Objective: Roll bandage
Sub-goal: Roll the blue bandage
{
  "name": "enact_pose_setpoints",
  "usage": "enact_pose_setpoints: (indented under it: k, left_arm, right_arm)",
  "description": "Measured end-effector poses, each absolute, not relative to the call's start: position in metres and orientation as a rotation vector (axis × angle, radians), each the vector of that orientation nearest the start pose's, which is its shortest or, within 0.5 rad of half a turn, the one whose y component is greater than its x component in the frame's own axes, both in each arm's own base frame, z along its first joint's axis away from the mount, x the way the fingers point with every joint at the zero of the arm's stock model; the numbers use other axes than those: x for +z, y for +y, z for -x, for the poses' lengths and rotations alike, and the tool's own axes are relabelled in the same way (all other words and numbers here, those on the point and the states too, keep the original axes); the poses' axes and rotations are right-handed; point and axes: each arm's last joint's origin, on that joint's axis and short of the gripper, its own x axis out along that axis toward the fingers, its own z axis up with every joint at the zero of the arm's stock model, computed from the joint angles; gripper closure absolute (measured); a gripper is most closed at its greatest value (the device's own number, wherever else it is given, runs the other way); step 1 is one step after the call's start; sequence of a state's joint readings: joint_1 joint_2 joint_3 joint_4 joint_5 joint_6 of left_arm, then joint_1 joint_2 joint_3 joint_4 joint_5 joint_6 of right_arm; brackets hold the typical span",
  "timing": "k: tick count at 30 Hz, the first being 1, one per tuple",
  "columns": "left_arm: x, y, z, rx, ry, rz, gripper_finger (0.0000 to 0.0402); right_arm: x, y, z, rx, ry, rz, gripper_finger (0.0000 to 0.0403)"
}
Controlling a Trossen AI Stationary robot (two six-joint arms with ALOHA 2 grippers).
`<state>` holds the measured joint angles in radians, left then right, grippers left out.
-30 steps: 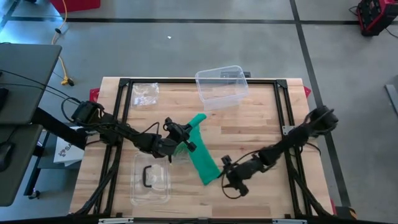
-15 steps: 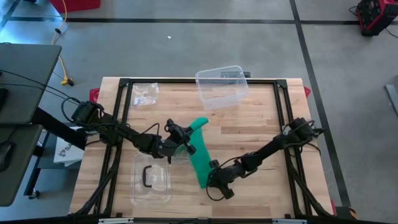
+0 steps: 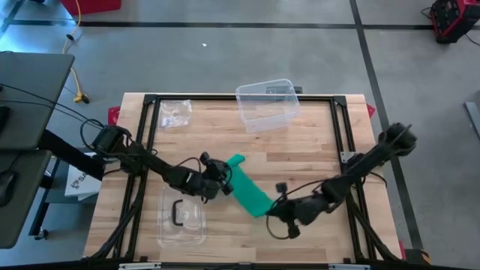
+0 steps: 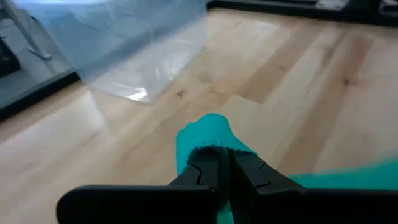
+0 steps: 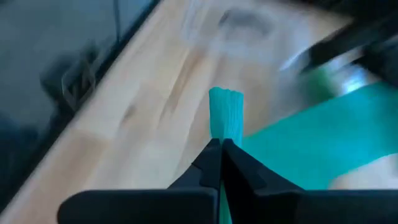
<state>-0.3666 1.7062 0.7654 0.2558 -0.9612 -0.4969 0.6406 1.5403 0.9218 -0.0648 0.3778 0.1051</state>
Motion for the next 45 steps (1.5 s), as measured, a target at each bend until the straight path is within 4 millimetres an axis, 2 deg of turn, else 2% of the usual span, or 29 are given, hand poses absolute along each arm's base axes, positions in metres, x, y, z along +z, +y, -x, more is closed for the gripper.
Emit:
enact_pose_setpoints:
  k: [3,6,9,13,16,21,24,28,31,34,37,42,45]
  left_arm:
    - [0.138,-0.098,-0.304,0.674,0.377,0.052,0.0397]
    - [0.132,-0.102,-0.301,0.739,0.345,0.050,0.0397]
    - [0.130,-0.101,-0.296,0.809,0.338,0.005,0.0397]
    - [0.130,-0.093,-0.290,0.871,0.360,-0.005,0.0397]
    - [0.134,-0.089,-0.284,0.920,0.338,0.032,0.0397]
    - [0.142,-0.087,-0.272,1.016,0.249,0.041,0.0397]
    - [0.150,-0.084,-0.265,1.048,0.191,0.112,0.0397]
    - [0.163,-0.087,-0.259,1.040,0.118,0.204,0.0398]
    - [0.174,-0.093,-0.257,1.005,0.088,0.242,0.0398]
    - [0.194,-0.104,-0.259,0.924,0.066,0.279,0.0399]
    - [0.220,-0.121,-0.267,0.774,0.053,0.282,0.0399]
    - [0.262,-0.157,-0.284,0.441,-0.069,0.245,0.0400]
    - [0.282,-0.179,-0.297,0.342,-0.136,0.193,0.0400]
  right_arm:
    - [0.249,0.177,-0.245,0.168,0.506,0.212,0.0402]
    - [0.272,0.176,-0.225,0.212,0.455,0.194,0.0402]
    - [0.294,0.182,-0.202,0.368,0.401,0.101,0.0403]
    - [0.303,0.202,-0.175,0.641,0.440,-0.067,0.0403]
    - [0.298,0.222,-0.162,0.767,0.496,-0.187,0.0403]
    - [0.261,0.253,-0.149,0.828,0.646,-0.312,0.0403]
    - [0.236,0.269,-0.145,0.837,0.712,-0.368,0.0403]
    - [0.213,0.282,-0.143,0.823,0.745,-0.358,0.0403]
    - [0.201,0.281,-0.147,0.747,0.743,-0.282,0.0403]
    - [0.199,0.273,-0.153,0.692,0.738,-0.211,0.0403]
    - [0.205,0.262,-0.156,0.650,0.731,-0.159,0.0403]
    - [0.226,0.248,-0.147,0.558,0.640,-0.094,0.0403]
    - [0.244,0.241,-0.136,0.492,0.544,-0.094,0.0403]
